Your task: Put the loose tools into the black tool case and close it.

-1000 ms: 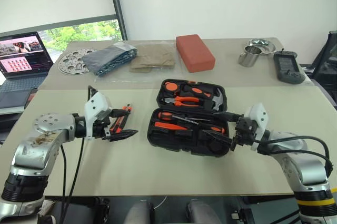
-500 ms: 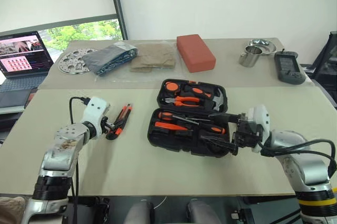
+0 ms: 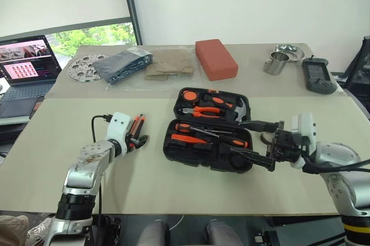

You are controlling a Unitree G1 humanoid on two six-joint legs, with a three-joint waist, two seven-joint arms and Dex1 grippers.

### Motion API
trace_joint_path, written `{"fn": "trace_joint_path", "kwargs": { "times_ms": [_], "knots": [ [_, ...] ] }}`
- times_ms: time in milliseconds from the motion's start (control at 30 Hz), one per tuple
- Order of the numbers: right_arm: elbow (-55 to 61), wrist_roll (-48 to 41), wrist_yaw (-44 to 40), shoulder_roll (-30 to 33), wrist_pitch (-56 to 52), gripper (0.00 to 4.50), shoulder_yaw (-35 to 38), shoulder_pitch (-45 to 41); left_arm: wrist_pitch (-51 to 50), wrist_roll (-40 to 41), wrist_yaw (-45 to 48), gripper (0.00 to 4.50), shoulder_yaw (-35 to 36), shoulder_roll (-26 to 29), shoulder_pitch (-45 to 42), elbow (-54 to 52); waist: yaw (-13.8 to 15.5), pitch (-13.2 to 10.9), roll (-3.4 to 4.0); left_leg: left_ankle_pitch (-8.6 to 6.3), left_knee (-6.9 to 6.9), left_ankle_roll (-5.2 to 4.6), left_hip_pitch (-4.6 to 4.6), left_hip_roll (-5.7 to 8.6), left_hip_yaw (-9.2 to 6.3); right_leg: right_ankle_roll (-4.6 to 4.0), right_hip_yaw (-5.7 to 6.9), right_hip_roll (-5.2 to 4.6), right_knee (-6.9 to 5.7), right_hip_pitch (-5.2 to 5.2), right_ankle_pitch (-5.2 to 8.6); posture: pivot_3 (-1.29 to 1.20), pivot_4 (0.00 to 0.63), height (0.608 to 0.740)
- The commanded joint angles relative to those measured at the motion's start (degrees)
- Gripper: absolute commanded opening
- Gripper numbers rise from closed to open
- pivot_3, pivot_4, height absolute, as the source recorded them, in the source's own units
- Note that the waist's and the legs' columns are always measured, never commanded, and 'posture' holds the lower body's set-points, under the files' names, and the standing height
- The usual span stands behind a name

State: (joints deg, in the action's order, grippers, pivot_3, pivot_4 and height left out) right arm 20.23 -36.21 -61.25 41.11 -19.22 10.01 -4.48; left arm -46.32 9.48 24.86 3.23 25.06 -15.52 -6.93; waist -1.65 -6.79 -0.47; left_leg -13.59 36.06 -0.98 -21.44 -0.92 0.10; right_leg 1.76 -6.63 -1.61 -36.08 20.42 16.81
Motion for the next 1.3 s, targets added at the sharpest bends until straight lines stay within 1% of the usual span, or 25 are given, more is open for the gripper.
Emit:
{"fn": "trace_joint_path", "kwargs": {
  "times_ms": [33, 167, 300, 333, 400, 433, 533, 600, 667, 733, 800, 867, 967, 1100, 1200, 1300],
  "knots": [
    [2.18, -1.87, -0.01, 0.14, 0.26, 4.50, 1.70, -0.50, -0.61, -0.77, -1.55, 4.00, -1.20, -0.56, -0.64, 0.27, 0.00, -0.03, -0.05, 0.00, 0.00, 0.01, 0.05, 0.00, 0.00, 0.00, 0.00, 0.00, 0.01, -0.05, 0.00, 0.00, 0.150, 0.740],
    [2.23, -2.14, 0.19, 0.18, 0.43, 4.50, 1.68, -0.51, -2.20, -0.77, -2.73, 4.00, -1.15, -1.29, -0.72, 1.12, 0.26, -0.05, -0.09, 0.01, 0.01, 0.02, 0.08, 0.02, 0.00, 0.01, -0.01, -0.02, 0.03, -0.10, 0.01, 0.00, 0.150, 0.740],
    [2.26, -2.71, 0.09, -0.06, 0.63, 4.50, 1.74, -0.62, -0.72, 0.24, -1.95, 2.93, -0.74, -1.96, -0.50, 0.92, 0.47, -0.08, -0.13, 0.01, 0.02, 0.03, 0.10, 0.03, 0.01, 0.01, -0.01, -0.02, 0.03, -0.11, 0.00, 0.00, 0.150, 0.740],
    [2.24, -2.68, 0.08, -0.08, 0.68, 4.50, 1.73, -0.62, -0.44, 0.22, -1.81, 2.48, -0.78, -1.96, -0.45, 0.83, 0.48, -0.08, -0.14, 0.01, 0.02, 0.03, 0.10, 0.02, 0.01, 0.01, -0.02, -0.01, 0.03, -0.11, 0.00, 0.00, 0.150, 0.740],
    [2.12, -2.65, 0.03, -0.19, 0.81, 4.50, 1.63, -0.73, -0.48, 0.20, -2.12, 1.84, -0.50, -2.13, -0.42, 0.92, 0.45, -0.09, -0.14, 0.01, 0.01, 0.03, 0.10, 0.02, 0.01, 0.01, -0.01, -0.01, 0.03, -0.10, 0.00, 0.00, 0.150, 0.740],
    [2.04, -2.65, -0.03, -0.25, 0.89, 4.50, 1.58, -0.80, -0.47, 0.18, -2.23, 1.69, -0.37, -2.10, -0.44, 1.05, 0.45, -0.09, -0.15, 0.01, 0.01, 0.03, 0.10, 0.02, 0.01, 0.01, -0.03, 0.00, 0.03, -0.09, 0.01, 0.00, 0.150, 0.740],
    [1.69, -2.50, -0.12, -0.40, 1.00, 4.50, 1.40, -1.10, -0.03, 0.16, -2.41, 1.68, 0.26, -1.85, -0.67, 1.57, 0.48, -0.10, -0.17, 0.01, 0.00, 0.03, 0.10, 0.02, 0.01, 0.01, -0.03, 0.00, 0.03, -0.09, 0.01, 0.00, 0.150, 0.740],
    [1.50, -2.46, -0.27, -0.43, 1.18, 4.50, 1.56, -0.95, 2.09, 0.25, -1.65, 1.68, 0.80, -1.19, -0.92, 1.80, 0.47, -0.11, -0.17, 0.01, 0.00, 0.03, 0.10, 0.02, 0.01, 0.01, -0.03, 0.00, 0.03, -0.09, 0.00, 0.00, 0.150, 0.740],
    [1.38, -2.47, -0.50, -0.31, 1.41, 4.50, 1.98, -0.53, 6.50, 0.48, 0.23, 1.68, 1.36, -0.21, -1.63, 2.35, 0.44, -0.12, -0.18, 0.01, 0.00, 0.03, 0.10, 0.02, 0.01, 0.01, -0.02, 0.00, 0.03, -0.09, 0.01, 0.00, 0.150, 0.740],
    [1.28, -2.77, -0.78, -0.01, 1.41, 4.50, 2.77, -0.02, 12.08, 2.15, 4.29, 1.68, 2.29, 0.92, -3.59, 3.38, 0.38, -0.13, -0.14, 0.02, -0.01, 0.03, 0.09, 0.01, 0.01, 0.00, -0.03, 0.01, 0.03, -0.05, 0.00, 0.00, 0.150, 0.740],
    [1.35, -3.55, -1.39, 0.42, 1.27, 4.50, 4.35, 1.25, 18.34, 4.70, 11.82, 1.68, 1.90, 2.49, -7.21, 5.07, 0.55, -0.20, -0.20, 0.02, -0.05, 0.05, 0.07, 0.00, 0.01, 0.00, 0.00, 0.02, 0.04, -0.03, 0.00, 0.00, 0.150, 0.740],
    [1.56, -3.98, -2.28, 0.75, 1.24, 4.50, 5.61, 2.61, 22.78, 5.83, 19.20, 1.68, -0.36, 4.19, -10.64, 6.86, 0.99, -0.23, -0.24, 0.09, -0.06, 0.16, -0.06, -0.02, -0.01, -0.01, 0.10, 0.01, 0.10, 0.01, 0.00, 0.00, 0.150, 0.740],
    [1.81, -4.34, -3.26, 1.21, 1.42, 4.50, 7.12, 4.25, 28.88, 5.21, 28.98, 1.68, -5.04, 6.29, -14.70, 9.81, 1.12, -0.16, -0.12, 0.31, -0.15, 0.52, -0.21, 0.02, 0.00, -0.01, 0.22, -0.07, 0.29, 0.06, -0.01, 0.00, 0.150, 0.740],
    [2.60, -4.67, -3.70, 1.05, 2.85, 4.50, 10.56, 7.72, 38.48, 2.41, 42.90, 1.68, -13.87, 7.62, -19.93, 13.73, 0.88, -0.08, 0.07, 0.28, -0.22, 0.48, -0.28, 0.10, 0.07, 0.03, 0.16, -0.13, 0.35, 0.03, 0.02, 0.00, 0.150, 0.740],
    [3.95, -5.58, -3.35, -0.30, 4.11, 4.50, 13.21, 10.69, 42.61, 0.66, 47.20, 1.68, -18.07, 6.19, -23.00, 16.91, 0.71, -0.07, 0.11, 0.28, -0.18, 0.48, -0.45, 0.11, 0.05, 0.02, 0.17, 0.10, 0.39, 0.10, 0.02, 0.00, 0.150, 0.740],
    [6.25, -6.27, -3.39, -1.89, 5.57, 4.50, 17.78, 16.75, 46.55, -1.97, 50.49, 1.68, -22.59, 4.11, -25.57, 19.71, 0.77, -0.14, 0.01, 0.29, -0.15, 0.47, -0.54, 0.07, 0.04, 0.02, 0.15, 0.24, 0.35, 0.15, 0.03, 0.00, 0.150, 0.740]
  ]
}}
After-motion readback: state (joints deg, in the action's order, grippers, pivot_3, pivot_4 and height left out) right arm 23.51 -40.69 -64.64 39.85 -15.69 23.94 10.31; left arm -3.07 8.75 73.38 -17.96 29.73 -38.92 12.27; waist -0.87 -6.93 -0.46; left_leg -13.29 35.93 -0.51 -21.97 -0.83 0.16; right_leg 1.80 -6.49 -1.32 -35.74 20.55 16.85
